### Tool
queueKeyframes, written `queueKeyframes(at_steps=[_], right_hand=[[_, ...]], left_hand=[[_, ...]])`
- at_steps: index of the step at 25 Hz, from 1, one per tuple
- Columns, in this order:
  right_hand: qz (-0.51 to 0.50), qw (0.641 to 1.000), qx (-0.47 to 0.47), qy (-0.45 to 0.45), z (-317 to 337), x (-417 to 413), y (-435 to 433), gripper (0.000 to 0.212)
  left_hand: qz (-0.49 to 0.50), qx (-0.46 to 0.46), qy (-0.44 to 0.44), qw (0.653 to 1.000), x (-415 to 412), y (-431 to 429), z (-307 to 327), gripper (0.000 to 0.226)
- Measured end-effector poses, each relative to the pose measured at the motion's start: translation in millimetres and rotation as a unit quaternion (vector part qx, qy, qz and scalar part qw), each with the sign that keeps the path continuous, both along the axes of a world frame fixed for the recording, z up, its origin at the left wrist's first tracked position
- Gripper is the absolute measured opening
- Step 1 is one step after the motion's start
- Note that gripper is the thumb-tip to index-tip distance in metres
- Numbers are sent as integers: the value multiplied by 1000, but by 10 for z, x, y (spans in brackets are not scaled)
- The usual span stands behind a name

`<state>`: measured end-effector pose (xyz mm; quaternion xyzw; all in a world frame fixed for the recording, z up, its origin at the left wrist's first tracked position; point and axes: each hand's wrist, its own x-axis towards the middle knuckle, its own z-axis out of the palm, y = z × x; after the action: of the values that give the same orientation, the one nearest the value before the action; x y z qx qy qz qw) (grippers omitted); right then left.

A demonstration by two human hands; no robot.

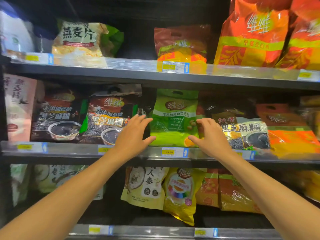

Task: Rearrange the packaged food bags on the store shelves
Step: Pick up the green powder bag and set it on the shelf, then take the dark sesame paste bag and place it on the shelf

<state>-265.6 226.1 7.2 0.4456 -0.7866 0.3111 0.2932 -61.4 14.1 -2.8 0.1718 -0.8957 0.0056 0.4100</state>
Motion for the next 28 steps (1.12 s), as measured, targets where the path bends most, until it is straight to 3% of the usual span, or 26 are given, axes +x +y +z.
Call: queueKeyframes(at_steps=[4, 13, 22, 28], right_hand=[[25, 999, -7, -20, -131, 235, 147, 66], [104, 994, -2, -45, -307, 985, -127, 69], [133, 987, -9, -87, -171, 1373, -895, 79], [107, 981, 44, -152, -46, 1483, -1535, 108]], left_hand=[[78, -49, -26, 995, 384, 116, -235, 87], [156, 13, -42, 987, 1362, 154, -444, 92], [129, 126, -13, 984, 1731, -586, -331, 101], [92, 229, 11, 969, 1620, -1335, -32, 115]])
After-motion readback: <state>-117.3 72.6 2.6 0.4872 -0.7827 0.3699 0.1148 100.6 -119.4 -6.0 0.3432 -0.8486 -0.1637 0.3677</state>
